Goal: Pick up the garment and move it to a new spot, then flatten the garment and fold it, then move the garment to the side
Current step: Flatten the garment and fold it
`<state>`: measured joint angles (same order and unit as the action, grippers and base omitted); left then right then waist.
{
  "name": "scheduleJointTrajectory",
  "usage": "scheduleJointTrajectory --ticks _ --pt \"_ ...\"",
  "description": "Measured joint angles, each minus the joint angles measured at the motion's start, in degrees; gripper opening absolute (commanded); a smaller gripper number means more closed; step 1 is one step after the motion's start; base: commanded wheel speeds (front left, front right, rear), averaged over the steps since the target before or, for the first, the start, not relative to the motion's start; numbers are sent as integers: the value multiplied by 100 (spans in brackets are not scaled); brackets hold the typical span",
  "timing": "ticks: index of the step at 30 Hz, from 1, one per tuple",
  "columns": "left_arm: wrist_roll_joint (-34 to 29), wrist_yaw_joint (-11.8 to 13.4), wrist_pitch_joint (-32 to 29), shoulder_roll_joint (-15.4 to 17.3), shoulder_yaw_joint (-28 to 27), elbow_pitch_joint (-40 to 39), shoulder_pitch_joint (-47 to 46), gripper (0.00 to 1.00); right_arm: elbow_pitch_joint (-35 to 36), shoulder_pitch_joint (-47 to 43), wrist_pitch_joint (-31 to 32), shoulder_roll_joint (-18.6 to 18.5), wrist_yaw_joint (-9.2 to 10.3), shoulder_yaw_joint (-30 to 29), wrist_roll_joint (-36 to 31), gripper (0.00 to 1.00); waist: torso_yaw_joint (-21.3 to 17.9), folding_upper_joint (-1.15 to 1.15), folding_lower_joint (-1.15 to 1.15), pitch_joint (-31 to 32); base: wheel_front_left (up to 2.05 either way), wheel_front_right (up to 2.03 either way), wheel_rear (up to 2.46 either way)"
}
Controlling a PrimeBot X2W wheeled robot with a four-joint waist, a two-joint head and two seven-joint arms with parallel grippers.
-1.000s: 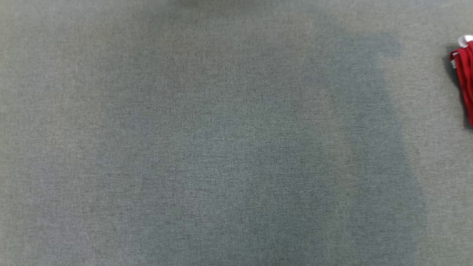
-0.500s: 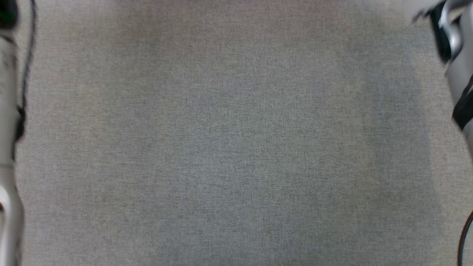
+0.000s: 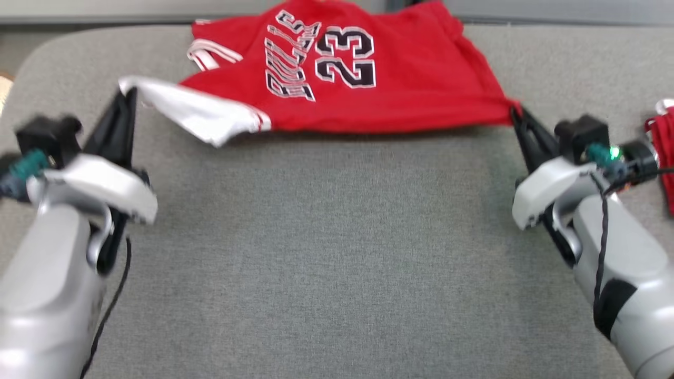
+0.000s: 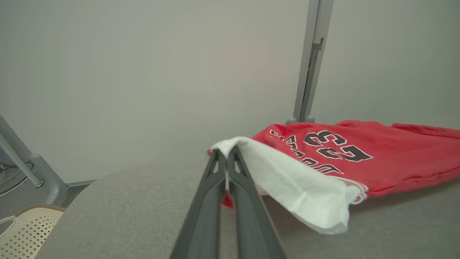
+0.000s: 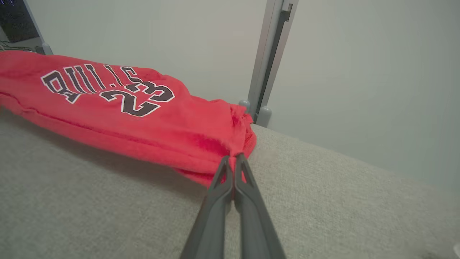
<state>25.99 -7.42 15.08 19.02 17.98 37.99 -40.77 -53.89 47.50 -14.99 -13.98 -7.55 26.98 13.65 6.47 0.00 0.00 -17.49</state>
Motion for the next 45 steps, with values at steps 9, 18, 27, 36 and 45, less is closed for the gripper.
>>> scheduleJointTrajectory --ticks 9,18,27,36,45 --pt "-131 -1 0 366 431 70 1177 0 -244 -777 -12 -183 0 1123 982 0 62 0 0 800 0 0 0" --pt "-314 -1 1 591 889 8 1991 0 -240 -1323 348 -489 0 2365 1933 0 203 0 0 1583 0 0 0" --pt "-221 -1 -198 886 1638 -235 2469 0 178 -1547 943 -988 0 3284 2882 0 335 0 0 2054 0 0 0" --pt "560 -1 -989 1560 2560 -1217 3069 0 1067 -1712 1869 -1777 0 4205 4144 0 355 0 0 2344 0 0 0" --pt "1722 -1 -2288 2739 3374 -2940 3344 0 2339 -1917 3016 -2620 0 4595 5010 0 358 0 0 2496 0 0 0"
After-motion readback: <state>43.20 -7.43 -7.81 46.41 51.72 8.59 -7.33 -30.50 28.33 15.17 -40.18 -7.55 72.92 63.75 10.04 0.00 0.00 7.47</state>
